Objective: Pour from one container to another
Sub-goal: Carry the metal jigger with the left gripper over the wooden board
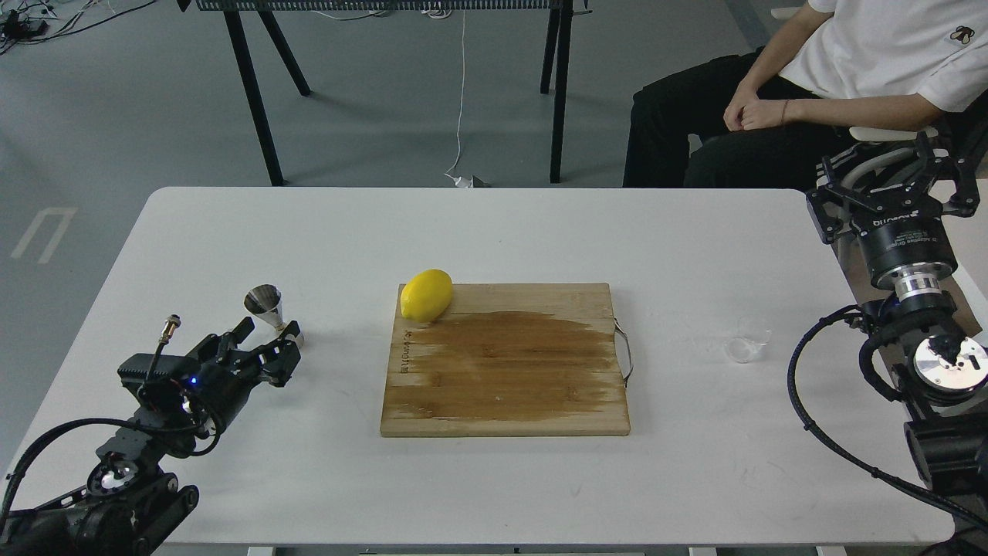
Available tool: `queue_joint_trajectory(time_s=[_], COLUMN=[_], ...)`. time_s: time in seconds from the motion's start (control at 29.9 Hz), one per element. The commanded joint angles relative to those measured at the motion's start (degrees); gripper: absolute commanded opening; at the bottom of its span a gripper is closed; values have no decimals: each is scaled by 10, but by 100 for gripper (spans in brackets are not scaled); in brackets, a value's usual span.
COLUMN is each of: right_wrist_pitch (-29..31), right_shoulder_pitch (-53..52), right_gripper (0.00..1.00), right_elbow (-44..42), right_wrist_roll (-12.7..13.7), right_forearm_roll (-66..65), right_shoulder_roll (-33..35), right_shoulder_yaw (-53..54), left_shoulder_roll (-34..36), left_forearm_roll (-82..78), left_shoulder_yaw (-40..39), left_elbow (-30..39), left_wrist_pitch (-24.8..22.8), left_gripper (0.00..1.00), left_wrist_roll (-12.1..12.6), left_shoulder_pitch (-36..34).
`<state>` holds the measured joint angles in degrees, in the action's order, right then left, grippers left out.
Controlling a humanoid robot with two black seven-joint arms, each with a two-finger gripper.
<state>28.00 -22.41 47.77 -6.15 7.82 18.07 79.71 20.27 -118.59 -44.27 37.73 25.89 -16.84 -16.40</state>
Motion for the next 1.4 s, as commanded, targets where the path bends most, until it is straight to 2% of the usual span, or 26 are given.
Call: queue_joint_trajectory(time_s=[0.0,0.23,0.4,0.57,0.67,0.87,1.0,1.2,1.37], right_wrist_pitch=[0,0,0,0,0,0,0,0,0], right_shoulder_pitch=[0,0,1,1,1,3,3,16,21], right_gripper=[100,100,100,100,100,100,100,100,100], right_elbow=[-1,-1,0,-1,-2,-1,-1,-2,-2], right_wrist_roll=[-1,-1,-1,-1,-1,-1,-1,-3,-4], right_forearm_roll=[0,-2,-2,-3,-3,-3,-3,-3,-2], right_shoulder_roll=[0,0,0,1,1,2,6,29,42], right_shoulder_yaw=[0,0,0,-1,-2,-2,-1,1,6], left_shoulder_roll=[-3,-21,-22,-21,-21,-10,21,20,-16], left_forearm_roll=[0,0,-1,-1,-1,1,1,-5,-64], left_shoulder_yaw=[-1,-1,0,0,0,-3,-2,0,43], left_elbow=[-1,-1,-1,-1,-1,11,75,179,182], left_wrist_pitch=[0,7,8,13,14,21,21,-42,-42], left_gripper=[60,41,32,19,8,8,8,8,6], left_wrist_roll=[1,1,1,1,1,1,1,4,6], left_shoulder_pitch=[-1,-6,-8,-6,-6,-22,-45,-96,-132])
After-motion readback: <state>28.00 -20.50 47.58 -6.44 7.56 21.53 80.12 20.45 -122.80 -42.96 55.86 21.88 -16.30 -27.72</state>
